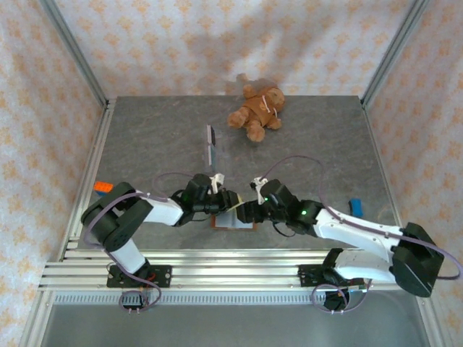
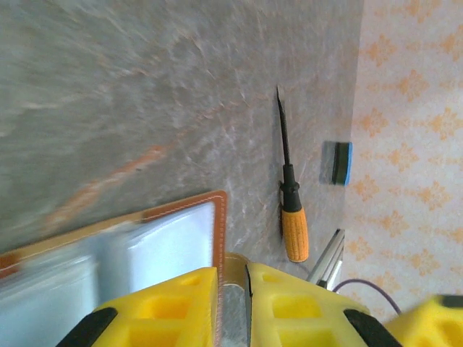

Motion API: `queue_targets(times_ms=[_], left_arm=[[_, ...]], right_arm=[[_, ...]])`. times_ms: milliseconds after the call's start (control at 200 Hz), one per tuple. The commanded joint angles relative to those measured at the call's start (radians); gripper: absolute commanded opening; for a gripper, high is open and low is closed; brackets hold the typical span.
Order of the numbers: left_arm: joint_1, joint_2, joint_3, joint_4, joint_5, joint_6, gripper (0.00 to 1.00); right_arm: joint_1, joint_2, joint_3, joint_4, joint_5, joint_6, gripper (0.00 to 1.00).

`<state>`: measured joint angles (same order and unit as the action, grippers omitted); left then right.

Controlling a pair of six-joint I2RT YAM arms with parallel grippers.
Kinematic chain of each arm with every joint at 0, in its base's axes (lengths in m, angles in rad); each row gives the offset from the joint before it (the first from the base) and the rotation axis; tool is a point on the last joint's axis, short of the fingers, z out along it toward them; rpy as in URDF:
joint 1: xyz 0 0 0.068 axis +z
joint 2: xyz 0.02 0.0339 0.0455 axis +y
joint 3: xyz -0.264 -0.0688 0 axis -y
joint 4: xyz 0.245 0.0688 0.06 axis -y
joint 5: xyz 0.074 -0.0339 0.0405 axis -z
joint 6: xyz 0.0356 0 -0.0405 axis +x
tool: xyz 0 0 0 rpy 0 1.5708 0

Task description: Put the credit cards into the card holder

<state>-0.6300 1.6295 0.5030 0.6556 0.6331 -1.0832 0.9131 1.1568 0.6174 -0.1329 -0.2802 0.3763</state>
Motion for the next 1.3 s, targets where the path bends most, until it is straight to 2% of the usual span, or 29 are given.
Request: queue_targets(times_ms=[0,210,280,436,591,721,826,1041,1292], left_arm=[[0.053,-0.133,-0.035,-0.077,-0.044,0.043,0.19],[0.087,-0.313,-0.060,-0.390,-0.114,0.195,0.20],[0.108,-0.325,-0.082,-0.402,-0.098,0.202,0.20],[0.183,-0.338,-0.133,-0.402,-0.058,0.203,0.20],[0.220,-0.369,-0.151,-0.446,-0.046,0.235,0.20],[0.238,-0.385,-0.169,-0.459,-0.044,0.247,0.20],[0.244,-0.391,-0.182,-0.455,-0.043,0.246,0.19],[0.245,-0.385,-0.191,-0.434,-0.014,0.249,0.19],[0.246,-0.388,-0.190,-0.410,0.032,0.243,0.19]], right_arm=[[0.008,0.080,0.038,0.017,0.046,0.072,0.68],[0.027,0.242,0.143,-0.018,0.097,0.145,0.77],[0.044,0.294,0.188,-0.047,0.126,0.143,0.79],[0.122,0.414,0.320,-0.169,0.280,0.158,0.82],[0.137,0.518,0.406,-0.254,0.319,0.180,0.83],[0.139,0.576,0.431,-0.251,0.286,0.179,0.79],[0.138,0.608,0.441,-0.217,0.226,0.160,0.72],[0.139,0.665,0.471,-0.227,0.194,0.142,0.70],[0.141,0.695,0.471,-0.221,0.184,0.118,0.47]])
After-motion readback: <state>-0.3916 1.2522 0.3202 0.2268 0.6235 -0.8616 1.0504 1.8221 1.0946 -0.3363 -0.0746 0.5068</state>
